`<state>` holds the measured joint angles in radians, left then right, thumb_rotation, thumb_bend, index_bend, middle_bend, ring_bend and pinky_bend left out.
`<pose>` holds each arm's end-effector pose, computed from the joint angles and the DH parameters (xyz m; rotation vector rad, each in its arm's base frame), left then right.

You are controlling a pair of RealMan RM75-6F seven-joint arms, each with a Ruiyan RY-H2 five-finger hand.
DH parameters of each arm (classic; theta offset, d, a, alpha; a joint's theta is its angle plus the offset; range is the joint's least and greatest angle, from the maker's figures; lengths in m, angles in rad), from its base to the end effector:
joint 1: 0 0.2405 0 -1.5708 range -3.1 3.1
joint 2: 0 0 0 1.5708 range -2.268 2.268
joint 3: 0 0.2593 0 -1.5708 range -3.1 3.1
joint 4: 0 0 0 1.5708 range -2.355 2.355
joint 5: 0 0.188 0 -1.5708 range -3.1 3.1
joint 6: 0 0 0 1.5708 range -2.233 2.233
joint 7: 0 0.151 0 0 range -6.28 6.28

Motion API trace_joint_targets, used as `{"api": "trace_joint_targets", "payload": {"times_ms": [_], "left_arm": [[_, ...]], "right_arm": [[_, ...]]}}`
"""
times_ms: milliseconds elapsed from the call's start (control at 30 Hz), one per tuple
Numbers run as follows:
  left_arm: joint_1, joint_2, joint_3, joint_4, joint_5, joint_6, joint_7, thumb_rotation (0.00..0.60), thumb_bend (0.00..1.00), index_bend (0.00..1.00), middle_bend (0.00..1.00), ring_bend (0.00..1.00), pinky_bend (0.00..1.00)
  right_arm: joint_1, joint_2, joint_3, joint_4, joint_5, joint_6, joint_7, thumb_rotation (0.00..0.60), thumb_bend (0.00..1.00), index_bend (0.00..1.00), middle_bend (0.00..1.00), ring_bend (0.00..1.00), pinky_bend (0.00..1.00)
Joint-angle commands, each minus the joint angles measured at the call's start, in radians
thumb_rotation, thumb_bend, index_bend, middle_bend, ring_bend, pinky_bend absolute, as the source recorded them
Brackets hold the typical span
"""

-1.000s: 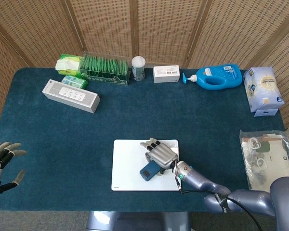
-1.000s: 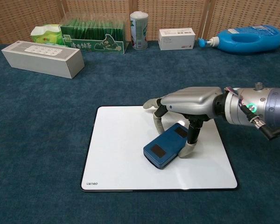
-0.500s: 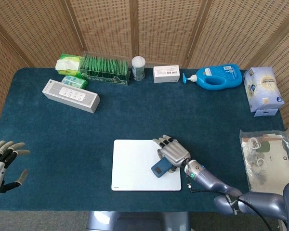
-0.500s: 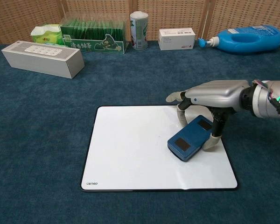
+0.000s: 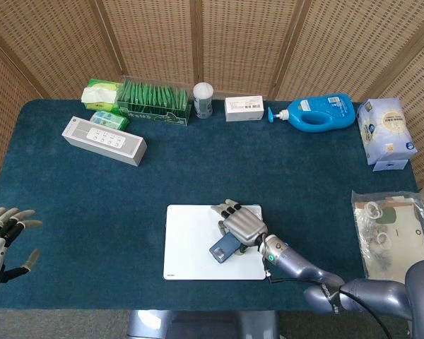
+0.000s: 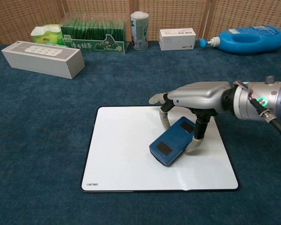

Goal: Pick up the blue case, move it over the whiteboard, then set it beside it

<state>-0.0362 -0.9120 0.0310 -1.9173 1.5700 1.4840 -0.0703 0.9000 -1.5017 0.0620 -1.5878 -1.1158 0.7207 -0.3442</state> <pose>-0.2643 0.1542 0.2043 -1.3942 -1.1014 -0.9765 -0.1128 -0.3160 -0.0342 2.3032 -0.9352 0.7631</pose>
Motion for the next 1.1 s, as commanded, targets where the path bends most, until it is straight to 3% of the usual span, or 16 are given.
{"api": "trace_joint_targets", "payload": {"times_ms": [33,200,533,767,900,1100], "left_arm": [[0.003,0.002,0.001,0.005,-0.003,0.002,-0.006,0.600,0.46,0.29,0.21,0.13,0.02],[0.004,0.002,0.002,0.011,0.000,0.003,-0.015,0.600,0.46,0.29,0.21,0.13,0.02],[-0.011,-0.007,-0.002,0.000,0.012,-0.011,0.000,0.600,0.46,0.29,0.21,0.13,0.02],[-0.016,-0.012,-0.002,-0.002,0.012,-0.018,0.005,0.600,0.46,0.29,0.21,0.13,0.02],[-0.018,-0.014,-0.003,-0.001,0.011,-0.019,0.007,0.600,0.46,0.29,0.21,0.13,0.02],[-0.012,-0.011,0.000,0.008,-0.003,-0.018,-0.002,0.600,0.45,0.29,0.21,0.13,0.02]], "right_arm": [[0.009,-0.020,-0.001,0.016,0.004,-0.009,-0.005,0.600,0.04,0.66,0.03,0.00,0.00],[0.002,-0.014,-0.013,0.024,0.018,0.003,-0.017,0.600,0.04,0.66,0.03,0.00,0.00],[-0.043,0.084,-0.044,-0.004,0.050,0.045,-0.023,0.600,0.04,0.66,0.03,0.00,0.00],[-0.055,0.143,-0.021,-0.053,0.049,0.068,0.004,0.600,0.04,0.66,0.03,0.00,0.00],[-0.048,0.135,0.013,-0.079,0.043,0.065,0.050,0.600,0.04,0.66,0.03,0.00,0.00],[-0.030,0.090,0.012,-0.060,0.040,0.033,0.053,0.600,0.04,0.67,0.03,0.00,0.00]]}}
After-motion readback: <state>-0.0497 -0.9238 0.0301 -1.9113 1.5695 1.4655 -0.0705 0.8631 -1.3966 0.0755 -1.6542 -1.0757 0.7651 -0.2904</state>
